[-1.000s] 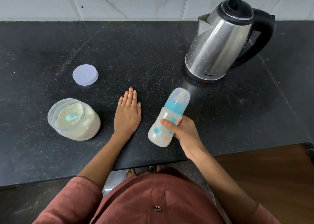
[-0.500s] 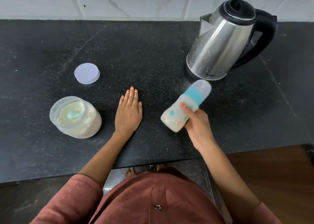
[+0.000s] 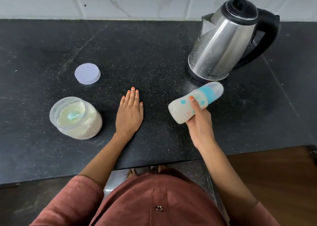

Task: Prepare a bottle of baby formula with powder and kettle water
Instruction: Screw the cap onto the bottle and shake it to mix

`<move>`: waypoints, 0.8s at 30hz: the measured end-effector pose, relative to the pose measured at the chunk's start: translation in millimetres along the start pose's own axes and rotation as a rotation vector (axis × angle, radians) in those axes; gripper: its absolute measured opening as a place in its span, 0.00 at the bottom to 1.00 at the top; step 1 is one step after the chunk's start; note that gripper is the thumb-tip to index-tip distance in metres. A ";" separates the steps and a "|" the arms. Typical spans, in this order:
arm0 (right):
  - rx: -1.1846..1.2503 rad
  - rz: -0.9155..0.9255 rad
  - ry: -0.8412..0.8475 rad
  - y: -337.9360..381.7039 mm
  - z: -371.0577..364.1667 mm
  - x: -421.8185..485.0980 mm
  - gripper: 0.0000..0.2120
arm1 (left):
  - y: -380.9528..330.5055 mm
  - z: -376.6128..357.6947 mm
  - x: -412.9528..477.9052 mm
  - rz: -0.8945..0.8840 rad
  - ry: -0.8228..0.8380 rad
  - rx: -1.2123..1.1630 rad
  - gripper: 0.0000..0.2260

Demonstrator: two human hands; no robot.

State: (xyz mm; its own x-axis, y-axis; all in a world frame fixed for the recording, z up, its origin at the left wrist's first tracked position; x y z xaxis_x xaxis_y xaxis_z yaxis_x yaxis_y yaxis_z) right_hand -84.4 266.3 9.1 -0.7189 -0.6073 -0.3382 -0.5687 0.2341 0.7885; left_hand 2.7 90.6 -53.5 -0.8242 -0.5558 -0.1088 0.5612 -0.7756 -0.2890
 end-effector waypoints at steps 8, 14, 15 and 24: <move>0.000 -0.028 0.071 -1.9 -4.8 -0.6 0.12 | 0.7 -0.8 0.9 0.001 0.000 -0.002 0.21; -0.392 -0.109 0.192 -18.1 -18.6 -13.3 0.09 | 1.1 -1.0 1.1 0.000 0.004 -0.001 0.21; -0.481 -0.123 0.233 -19.6 -20.0 -16.9 0.10 | 1.0 -0.5 1.0 0.001 0.000 -0.002 0.21; -0.189 -0.022 0.101 -10.5 -9.3 -1.8 0.10 | 0.3 0.3 0.8 -0.004 -0.004 -0.003 0.21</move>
State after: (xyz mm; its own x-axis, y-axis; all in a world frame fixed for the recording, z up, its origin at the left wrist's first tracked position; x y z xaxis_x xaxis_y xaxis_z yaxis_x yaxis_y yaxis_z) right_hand -73.4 257.8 6.2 -0.6581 -0.6857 -0.3111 -0.4921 0.0789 0.8669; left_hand 2.2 89.8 -53.4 -0.8260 -0.5541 -0.1037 0.5577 -0.7767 -0.2926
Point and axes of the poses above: each hand's wrist, its own x-axis towards the middle knuckle, its own z-axis out of the back of the hand, y = z × x, the point moved 7 cm from there along x, towards the middle knuckle, and after that the axes turned 11 degrees about y, right-handed, at the moved point
